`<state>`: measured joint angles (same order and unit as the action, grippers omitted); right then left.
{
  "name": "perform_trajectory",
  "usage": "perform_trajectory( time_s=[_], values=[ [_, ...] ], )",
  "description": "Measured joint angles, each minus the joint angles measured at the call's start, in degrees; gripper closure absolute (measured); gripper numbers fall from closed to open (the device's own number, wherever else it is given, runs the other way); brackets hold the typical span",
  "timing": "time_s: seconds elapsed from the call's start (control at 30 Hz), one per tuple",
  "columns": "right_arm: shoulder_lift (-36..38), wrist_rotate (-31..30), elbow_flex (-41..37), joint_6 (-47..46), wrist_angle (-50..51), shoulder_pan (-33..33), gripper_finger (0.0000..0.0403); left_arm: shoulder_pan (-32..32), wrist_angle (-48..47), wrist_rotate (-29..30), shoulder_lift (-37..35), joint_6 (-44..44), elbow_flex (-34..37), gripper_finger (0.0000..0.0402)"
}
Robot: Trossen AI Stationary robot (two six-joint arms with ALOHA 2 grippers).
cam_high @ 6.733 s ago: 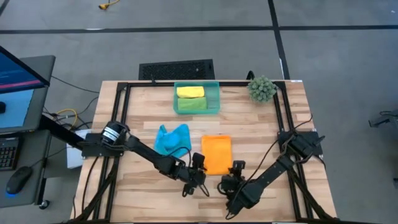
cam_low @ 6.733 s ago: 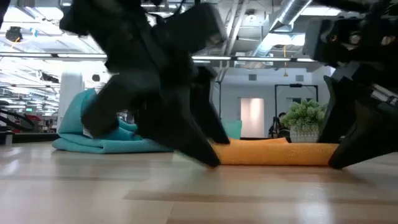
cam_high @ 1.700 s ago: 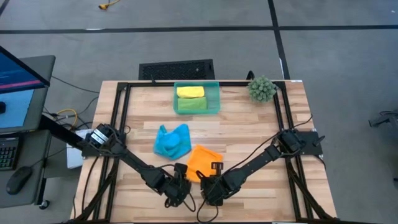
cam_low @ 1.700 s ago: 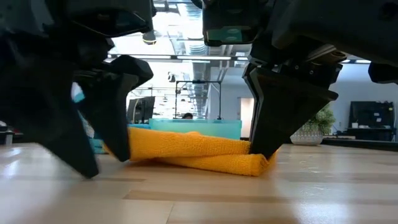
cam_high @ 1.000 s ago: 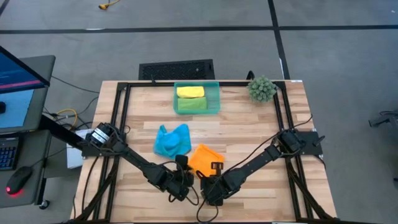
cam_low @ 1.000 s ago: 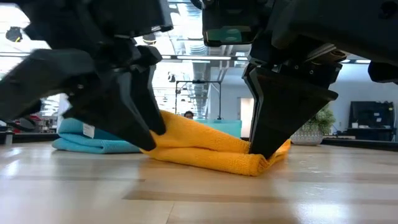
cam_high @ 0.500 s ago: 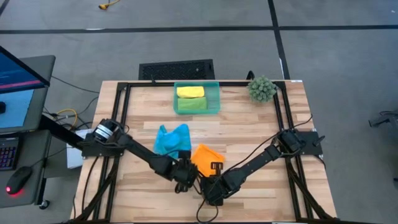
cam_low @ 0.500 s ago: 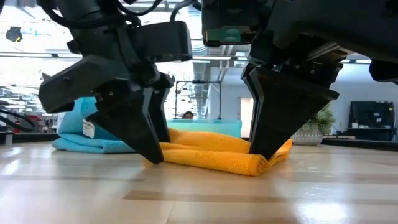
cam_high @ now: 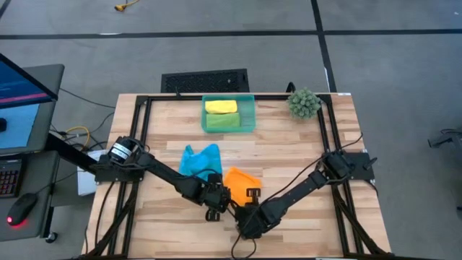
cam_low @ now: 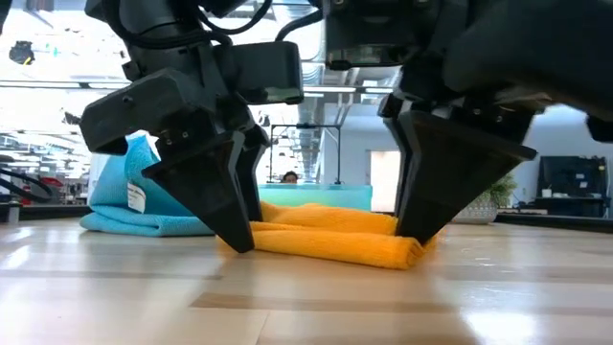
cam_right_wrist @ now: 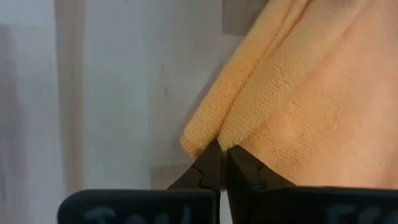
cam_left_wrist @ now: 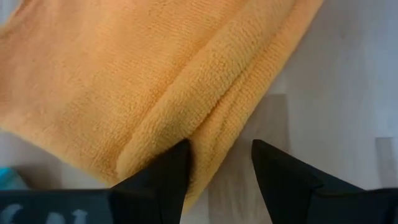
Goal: Roll microfiber towels into tight, uniform cylinder then place into a basket
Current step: Roll the orange microfiber cloth
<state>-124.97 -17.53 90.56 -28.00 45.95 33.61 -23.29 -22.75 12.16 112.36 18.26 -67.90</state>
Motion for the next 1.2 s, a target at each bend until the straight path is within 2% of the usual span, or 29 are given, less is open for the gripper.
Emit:
perform_trajectory(
  time_s=[0.1,0.4,0.63,0.83,1.07,1.2],
  values=[
    [0.30,-3.05,-0.11,0.01,1.38,0.76,0.0370,-0.08,0.26,-0.94,0.02,0.93,0.00,0.0231],
    [0.87,-4.07,-0.11,-2.00,2.68,0.61,0.0362,-0.24,0.80,-1.63,0.10,1.05,0.07,0.0231],
    [1.20,-2.88,-0.04,-0.68,5.53,-0.78,0.0307,-0.43,0.76,-1.45,0.14,1.49,0.09,0.0231],
    [1.31,-1.79,2.48,-6.87,17.89,0.63,0.0268,-0.46,0.78,-1.28,0.17,1.49,0.11,0.0231],
    [4.41,-11.15,3.19,-14.55,26.15,7.13,0.0257,-0.46,0.86,-1.17,0.20,2.61,0.13,0.0231],
    [5.68,-23.64,3.19,-15.97,24.10,13.16,0.0260,-0.46,1.13,-1.09,0.20,3.54,0.15,0.0231]
  ],
)
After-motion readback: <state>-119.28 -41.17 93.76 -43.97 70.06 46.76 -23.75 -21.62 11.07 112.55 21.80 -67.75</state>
